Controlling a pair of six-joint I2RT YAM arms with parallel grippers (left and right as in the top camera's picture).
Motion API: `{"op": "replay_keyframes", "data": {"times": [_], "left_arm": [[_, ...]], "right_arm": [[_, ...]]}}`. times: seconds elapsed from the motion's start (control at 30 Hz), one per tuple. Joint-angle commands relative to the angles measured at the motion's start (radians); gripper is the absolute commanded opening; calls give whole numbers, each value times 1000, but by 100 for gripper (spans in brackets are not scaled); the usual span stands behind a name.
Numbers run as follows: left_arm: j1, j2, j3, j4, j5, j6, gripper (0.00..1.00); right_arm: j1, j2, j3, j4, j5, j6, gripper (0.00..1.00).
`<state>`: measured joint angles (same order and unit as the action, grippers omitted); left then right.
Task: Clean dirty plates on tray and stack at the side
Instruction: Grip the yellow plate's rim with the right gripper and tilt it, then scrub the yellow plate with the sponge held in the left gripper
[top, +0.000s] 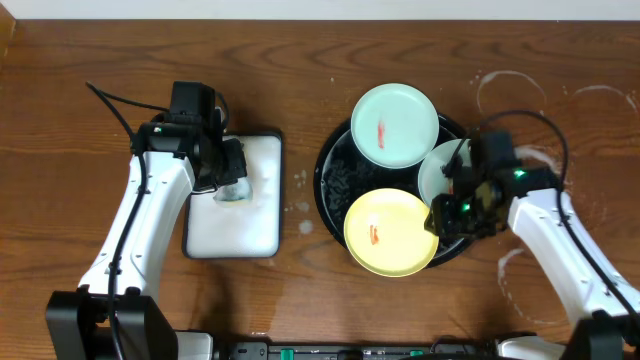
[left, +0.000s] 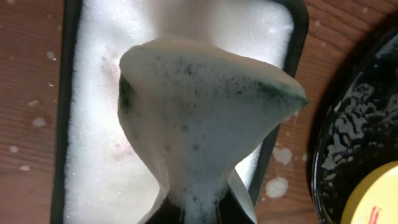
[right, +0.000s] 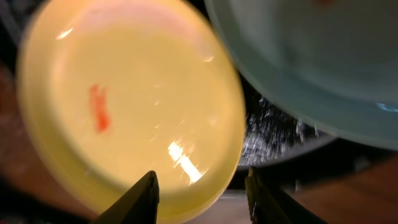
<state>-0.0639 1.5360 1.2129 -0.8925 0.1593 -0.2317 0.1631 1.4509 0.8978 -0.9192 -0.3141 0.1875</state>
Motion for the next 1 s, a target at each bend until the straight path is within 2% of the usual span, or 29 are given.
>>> {"op": "replay_keyframes", "data": {"times": [0.0,0.13,0.27,0.33,0.53,0.7,0.97], "left_arm": [[-2,-16,21,-12,49,3,8],[-2,-23,21,-29,85,14,7],[-2,-37,21,-36,93,14,7],[-2,-49,21,-37,96,14,7],[-31,-95,23,-21,96,13,7],[-126,-107,23,-4,95,-5,7],[-352,-63,21,115,95,-210,7]], "right_arm": [[9,32,-86,88,67,46,43],[9,76,-150,203,96,58,34],[9,96,-187,317,-1,43,16],[9,96,-192,354,-16,44,1],[9,96,-192,518,-16,53,1],[9,96,-192,586,32,90,1],[9,101,-192,590,82,116,1]]}}
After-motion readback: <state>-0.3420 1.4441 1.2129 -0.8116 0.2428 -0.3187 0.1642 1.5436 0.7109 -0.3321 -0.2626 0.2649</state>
